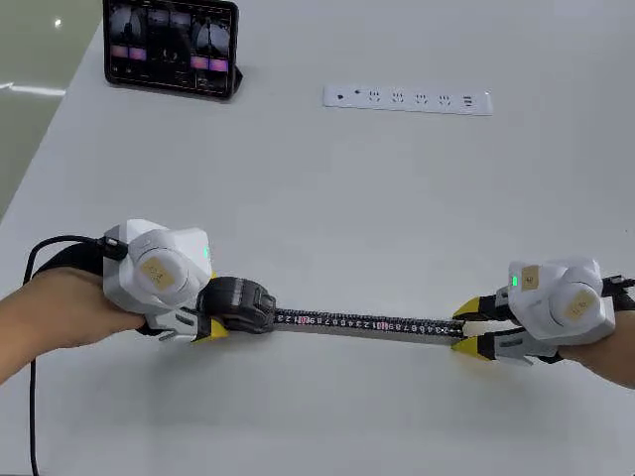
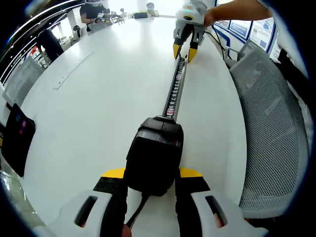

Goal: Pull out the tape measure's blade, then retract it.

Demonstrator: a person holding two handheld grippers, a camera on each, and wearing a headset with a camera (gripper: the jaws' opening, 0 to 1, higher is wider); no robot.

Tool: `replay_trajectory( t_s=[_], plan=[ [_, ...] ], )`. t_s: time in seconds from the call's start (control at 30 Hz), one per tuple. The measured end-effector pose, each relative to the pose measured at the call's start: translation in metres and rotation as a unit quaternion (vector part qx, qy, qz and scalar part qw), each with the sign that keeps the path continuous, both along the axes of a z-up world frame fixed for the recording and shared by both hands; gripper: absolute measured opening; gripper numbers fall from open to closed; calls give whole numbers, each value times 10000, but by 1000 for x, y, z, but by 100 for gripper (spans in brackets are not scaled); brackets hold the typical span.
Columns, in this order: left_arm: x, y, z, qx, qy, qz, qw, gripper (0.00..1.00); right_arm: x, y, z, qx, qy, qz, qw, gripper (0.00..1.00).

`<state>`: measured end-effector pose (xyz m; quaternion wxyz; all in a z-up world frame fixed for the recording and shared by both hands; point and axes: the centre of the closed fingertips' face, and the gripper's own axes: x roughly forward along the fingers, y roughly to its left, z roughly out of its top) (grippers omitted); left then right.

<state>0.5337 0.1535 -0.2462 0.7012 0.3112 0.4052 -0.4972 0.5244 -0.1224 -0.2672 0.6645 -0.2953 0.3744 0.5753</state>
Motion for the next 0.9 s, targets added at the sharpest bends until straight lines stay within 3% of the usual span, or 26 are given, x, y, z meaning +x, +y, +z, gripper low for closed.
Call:
replay_trajectory(
  t_s=[0.1,0.2,0.27,0.47,0.57,0.9],
  plan=[
    [0,0,1,-37,3,19,10000,33,0,0,3,78,26,-117,9999,20],
    [1,0,5,-175,38,170,9997,37,2,7,11,403,162,-512,9977,24],
    [0,-1,7,-302,66,291,9991,38,1,8,13,357,118,-451,9983,25],
    [0,-2,10,-407,17,432,9982,40,-2,13,17,413,111,-530,9977,26],
    [2,-4,16,-627,-32,676,9957,45,-2,15,21,506,101,-700,9962,28],
    [-1,-5,27,-857,-135,874,9924,53,-2,19,26,624,75,-1131,9916,42]
  ],
)
